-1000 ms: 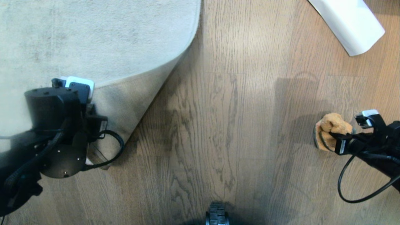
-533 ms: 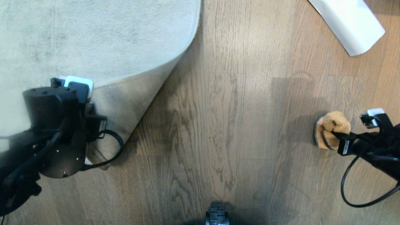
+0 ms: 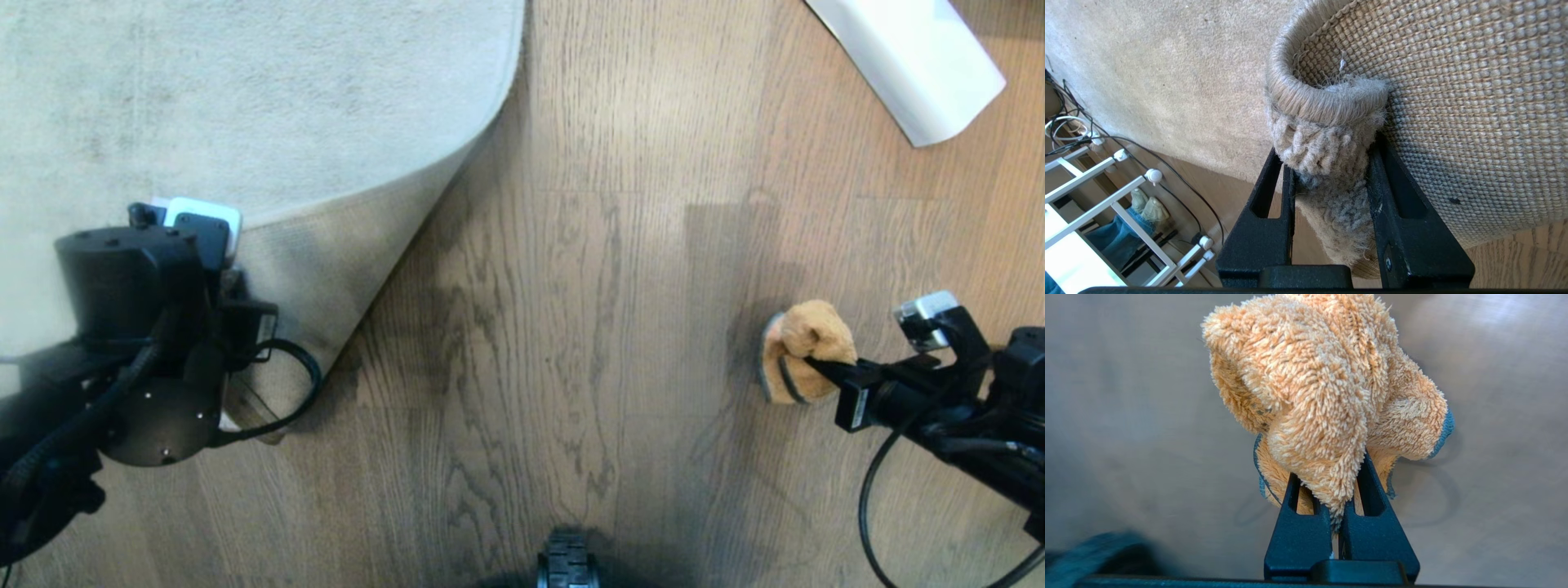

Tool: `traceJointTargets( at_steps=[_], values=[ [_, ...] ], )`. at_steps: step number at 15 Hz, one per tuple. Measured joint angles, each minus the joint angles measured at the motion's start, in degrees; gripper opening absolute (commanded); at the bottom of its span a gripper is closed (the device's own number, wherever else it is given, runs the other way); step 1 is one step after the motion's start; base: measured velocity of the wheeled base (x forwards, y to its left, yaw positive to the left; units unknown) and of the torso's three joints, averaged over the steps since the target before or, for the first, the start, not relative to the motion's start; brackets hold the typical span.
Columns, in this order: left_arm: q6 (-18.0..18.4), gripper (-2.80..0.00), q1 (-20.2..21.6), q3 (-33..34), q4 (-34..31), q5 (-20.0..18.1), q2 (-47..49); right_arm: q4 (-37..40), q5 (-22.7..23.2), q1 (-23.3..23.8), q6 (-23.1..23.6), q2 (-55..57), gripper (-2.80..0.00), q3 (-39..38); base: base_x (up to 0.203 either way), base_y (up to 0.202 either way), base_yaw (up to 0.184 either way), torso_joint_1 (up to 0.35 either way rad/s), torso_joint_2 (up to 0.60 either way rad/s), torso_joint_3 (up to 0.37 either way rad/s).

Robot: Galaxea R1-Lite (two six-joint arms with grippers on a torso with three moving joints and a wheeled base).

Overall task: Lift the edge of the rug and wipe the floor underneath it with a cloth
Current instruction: Pick up the rag, then wipe the floor under the carpet with a rag

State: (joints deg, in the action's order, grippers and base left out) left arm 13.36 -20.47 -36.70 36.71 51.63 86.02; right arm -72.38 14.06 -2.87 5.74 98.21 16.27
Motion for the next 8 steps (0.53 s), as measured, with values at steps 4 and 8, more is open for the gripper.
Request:
traceJointTargets(
  at_steps=[4, 8],
  values=[
    [0.02, -2.80, -0.09, 0.41, 0.04, 0.00, -0.11, -0.26, -0.27, -10.65, -2.28, -0.18, -2.80, -0.31, 0.000, 0.000, 0.000, 0.000, 0.00, 0.000],
    [0.02, -2.80, -0.11, 0.61, 0.02, 0.02, -0.13, -2.46, -2.72, -23.61, -5.57, 2.63, -2.80, 0.81, 0.000, 0.000, 0.000, 0.000, 0.00, 0.000]
  ],
)
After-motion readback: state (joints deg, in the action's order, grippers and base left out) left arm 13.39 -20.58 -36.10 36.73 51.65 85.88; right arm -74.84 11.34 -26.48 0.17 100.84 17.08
